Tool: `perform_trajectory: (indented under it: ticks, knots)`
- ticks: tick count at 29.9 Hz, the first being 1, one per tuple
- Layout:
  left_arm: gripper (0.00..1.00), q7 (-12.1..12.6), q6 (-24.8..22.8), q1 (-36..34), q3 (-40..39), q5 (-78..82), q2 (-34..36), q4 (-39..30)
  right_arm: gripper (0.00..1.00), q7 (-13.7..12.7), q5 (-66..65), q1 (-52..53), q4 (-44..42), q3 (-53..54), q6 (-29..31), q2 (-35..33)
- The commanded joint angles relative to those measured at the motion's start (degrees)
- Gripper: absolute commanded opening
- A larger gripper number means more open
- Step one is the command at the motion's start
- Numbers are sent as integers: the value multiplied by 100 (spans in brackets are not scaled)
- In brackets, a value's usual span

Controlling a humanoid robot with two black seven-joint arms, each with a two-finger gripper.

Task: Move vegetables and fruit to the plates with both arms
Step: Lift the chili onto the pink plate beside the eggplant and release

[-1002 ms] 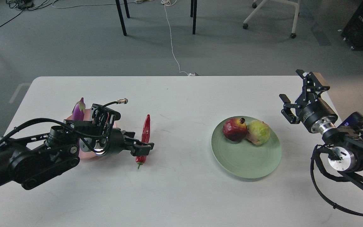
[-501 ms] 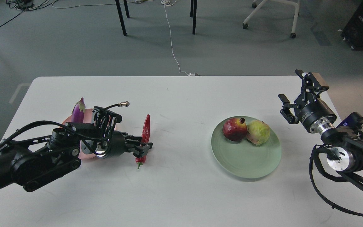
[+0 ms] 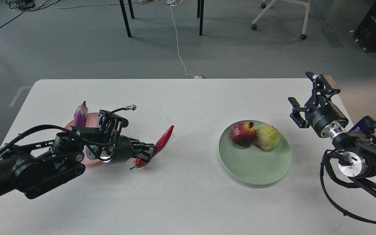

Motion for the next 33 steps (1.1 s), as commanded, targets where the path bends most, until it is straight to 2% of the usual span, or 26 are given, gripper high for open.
perform_trajectory:
  ticks: [1, 7, 10, 16, 21, 24, 26, 27, 29, 30, 33]
  knots:
    - [8, 0, 9, -2, -3, 9, -5, -3, 98, 0, 0, 0, 0, 28, -6, 1]
    - [6, 0, 18, -72, -46, -17, 39, -73, 98, 0, 0, 0, 0, 28, 3, 1]
    - [7, -35, 18, -361, -73, -79, 162, -109, 98, 0, 0, 0, 0, 28, 3, 1]
    - [8, -79, -52, -758, -82, -674, 855, -118, 98, 0, 0, 0, 0, 28, 3, 1]
    - [11, -70, -140, -750, -20, -1406, 1515, -118, 98, 0, 0, 0, 0, 28, 3, 9]
    - [16, -70, -149, -679, 24, -1441, 1726, -118, 98, 0, 0, 0, 0, 28, 3, 9]
    - [26, -62, -141, -636, 33, -1468, 1806, -118, 98, 0, 0, 0, 9, 28, 3, 9]
    - [39, -62, -140, -566, 15, -1476, 1815, -118, 98, 0, 0, 0, 9, 28, 3, 9]
    - [80, -53, -132, -512, -20, -1476, 1832, -118, 98, 0, 0, 0, 9, 28, 3, 9]
    - [85, -53, -132, -521, -29, -1476, 1832, -118, 98, 0, 0, 0, 9, 28, 3, 9]
    - [88, -61, -140, -521, -38, -1538, 1867, -118, 98, 0, 0, 0, 0, 28, 3, 9]
